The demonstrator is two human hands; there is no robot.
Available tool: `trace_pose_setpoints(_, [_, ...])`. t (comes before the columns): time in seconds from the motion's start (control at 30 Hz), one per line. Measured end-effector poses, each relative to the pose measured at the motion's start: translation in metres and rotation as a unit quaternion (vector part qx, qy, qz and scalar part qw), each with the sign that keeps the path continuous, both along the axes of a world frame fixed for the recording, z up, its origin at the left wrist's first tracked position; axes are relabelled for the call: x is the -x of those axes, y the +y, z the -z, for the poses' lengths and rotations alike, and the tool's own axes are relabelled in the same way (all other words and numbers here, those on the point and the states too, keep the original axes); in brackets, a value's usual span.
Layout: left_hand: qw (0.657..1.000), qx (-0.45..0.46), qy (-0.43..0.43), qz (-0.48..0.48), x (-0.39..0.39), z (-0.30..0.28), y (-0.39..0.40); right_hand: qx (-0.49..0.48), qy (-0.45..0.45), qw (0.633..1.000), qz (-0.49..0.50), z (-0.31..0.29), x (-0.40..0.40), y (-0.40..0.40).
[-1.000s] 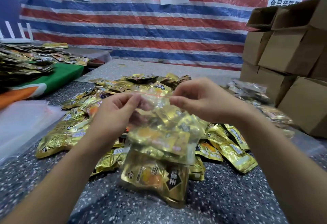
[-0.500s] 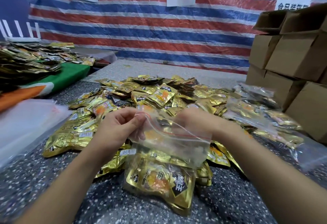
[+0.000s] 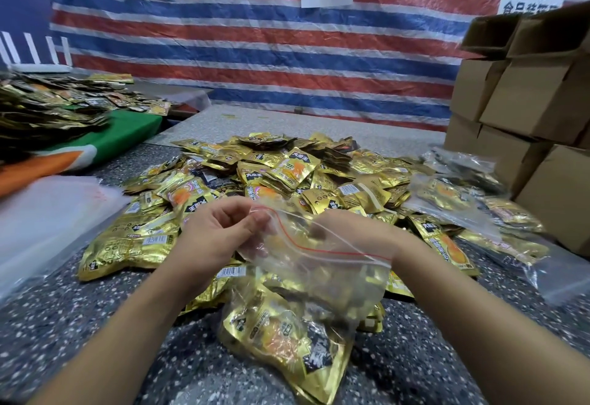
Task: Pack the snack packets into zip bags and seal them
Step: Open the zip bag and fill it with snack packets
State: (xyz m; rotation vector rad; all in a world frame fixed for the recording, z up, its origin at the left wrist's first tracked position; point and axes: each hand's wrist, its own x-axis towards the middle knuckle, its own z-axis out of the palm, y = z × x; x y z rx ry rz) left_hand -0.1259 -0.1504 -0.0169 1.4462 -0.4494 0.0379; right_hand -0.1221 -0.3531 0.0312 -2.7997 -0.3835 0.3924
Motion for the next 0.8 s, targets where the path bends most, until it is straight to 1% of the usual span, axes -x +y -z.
trace_pose_setpoints(0.1, [1.0,0.001,0.004,0.003,-0.001,0.0,0.0,-0.013,-0.01,1.0,0.0,-0.006,0.001,-0.006])
trace_pose_setpoints(0.17, [1.0,0.004,0.007,0.004,-0.001,0.001,0.0,-0.028,-0.03,0.999,0.027,-0.012,0.0,-0.015])
trace_pose_setpoints(0.2, [1.0,0.005,0.008,0.005,-0.001,0.001,0.0,-0.06,-0.037,0.996,0.048,-0.017,0.0,-0.022])
trace_pose_setpoints(0.27, [1.0,0.007,0.01,0.002,-0.001,0.001,-0.001,-0.18,-0.038,0.978,0.098,-0.028,0.0,-0.035])
trace_pose_setpoints(0.33, [1.0,0.008,0.006,-0.006,-0.002,0.0,-0.002,-0.317,-0.04,0.937,0.144,-0.04,0.001,-0.046])
trace_pose_setpoints(0.43, [1.0,0.008,0.004,-0.017,-0.004,-0.005,-0.007,-0.503,-0.037,0.845,0.176,-0.054,0.007,-0.055])
trace_pose_setpoints(0.53, [1.0,0.004,-0.007,-0.025,-0.007,-0.012,-0.011,-0.636,0.002,0.762,0.12,-0.059,0.015,-0.053])
trace_pose_setpoints(0.6, [1.0,-0.003,-0.02,-0.021,-0.008,-0.016,-0.014,-0.677,0.0,0.73,0.092,-0.059,0.019,-0.049])
trace_pose_setpoints(0.63, [1.0,-0.003,-0.024,-0.018,-0.009,-0.017,-0.016,-0.685,-0.012,0.723,0.088,-0.058,0.02,-0.047])
trace_pose_setpoints(0.7, [0.999,0.003,-0.032,-0.019,-0.009,-0.017,-0.019,-0.687,-0.04,0.721,0.081,-0.055,0.023,-0.045])
trace_pose_setpoints(0.8, [0.999,0.012,-0.035,-0.028,-0.009,-0.011,-0.022,-0.666,-0.085,0.739,0.062,-0.05,0.028,-0.044])
